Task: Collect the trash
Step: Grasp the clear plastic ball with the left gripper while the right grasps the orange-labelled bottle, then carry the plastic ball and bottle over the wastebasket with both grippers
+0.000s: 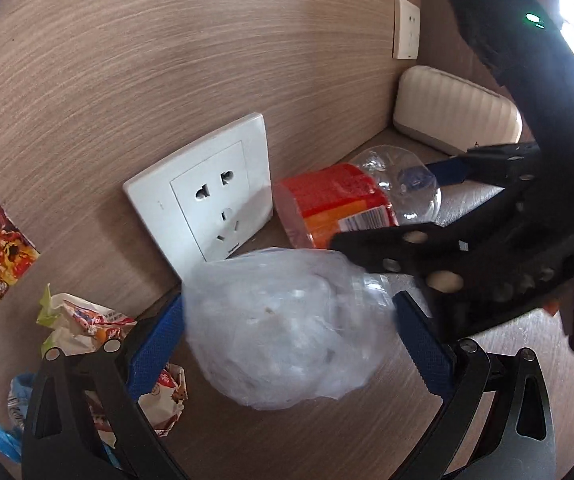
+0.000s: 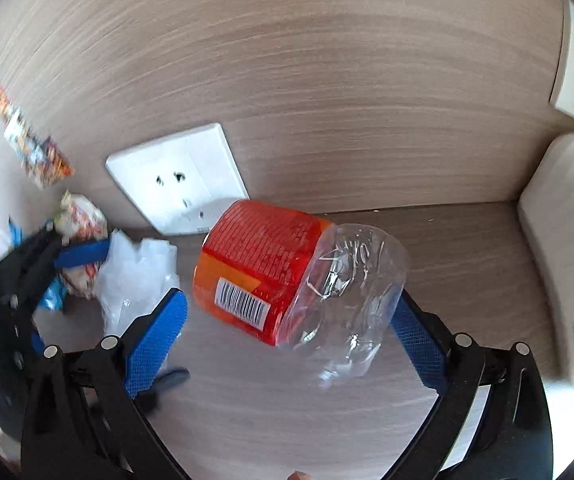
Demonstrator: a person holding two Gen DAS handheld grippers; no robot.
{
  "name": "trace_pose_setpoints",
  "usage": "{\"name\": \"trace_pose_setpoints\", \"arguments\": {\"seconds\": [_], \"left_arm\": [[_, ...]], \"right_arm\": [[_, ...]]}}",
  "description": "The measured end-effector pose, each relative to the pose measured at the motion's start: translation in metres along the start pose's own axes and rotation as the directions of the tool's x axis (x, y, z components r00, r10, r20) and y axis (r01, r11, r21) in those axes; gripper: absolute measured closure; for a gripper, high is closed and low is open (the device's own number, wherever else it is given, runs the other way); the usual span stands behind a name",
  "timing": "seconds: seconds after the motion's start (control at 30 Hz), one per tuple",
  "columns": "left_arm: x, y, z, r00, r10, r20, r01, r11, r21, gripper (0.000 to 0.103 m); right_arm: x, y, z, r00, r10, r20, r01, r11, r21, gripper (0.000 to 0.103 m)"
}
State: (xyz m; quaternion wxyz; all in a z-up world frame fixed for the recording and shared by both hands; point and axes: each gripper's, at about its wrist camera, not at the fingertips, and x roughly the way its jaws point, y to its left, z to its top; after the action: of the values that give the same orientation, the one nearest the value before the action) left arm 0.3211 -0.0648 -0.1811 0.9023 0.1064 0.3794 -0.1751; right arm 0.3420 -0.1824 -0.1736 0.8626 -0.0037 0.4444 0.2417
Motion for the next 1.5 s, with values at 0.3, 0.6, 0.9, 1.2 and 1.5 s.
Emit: {"name": "trace_pose_setpoints", "arguments": {"seconds": [0.3, 0.6, 0.9, 1.2, 1.5], "left_arm": [[-0.005, 0.008, -0.004, 1.0, -0.011, 0.008, 0.011, 0.999, -0.03, 0.005], [-0.009, 0.014, -0.004, 0.999, -0.028, 0.022, 0.028, 0.999, -0.033, 0.015], [-0.024, 0.017, -0.005, 0.997, -0.054, 0.057, 0.055, 0.998, -0.032, 0.061], [-0.099, -0.006, -0.009, 0.982, -0.078, 0.171, 0.08, 0.997, -0.005, 0.061], [-0.172, -0.075, -0.013, 0.964, -0.15, 0.219, 0.137, 0.988, 0.077, 0.061]], "right_arm": [[0.009, 0.01, 0.012, 0.991, -0.132, 0.019, 0.129, 0.986, 0.109, 0.003], [0.023, 0.029, 0.02, 0.973, -0.231, 0.016, 0.228, 0.966, 0.12, 0.005], [-0.015, 0.004, -0.011, 0.975, -0.2, 0.101, 0.179, 0.966, 0.188, 0.007], [-0.112, 0.031, -0.054, 0.932, -0.271, 0.241, 0.231, 0.956, 0.18, 0.007], [-0.22, 0.026, -0.105, 0.891, -0.341, 0.301, 0.244, 0.916, 0.317, 0.007]]}}
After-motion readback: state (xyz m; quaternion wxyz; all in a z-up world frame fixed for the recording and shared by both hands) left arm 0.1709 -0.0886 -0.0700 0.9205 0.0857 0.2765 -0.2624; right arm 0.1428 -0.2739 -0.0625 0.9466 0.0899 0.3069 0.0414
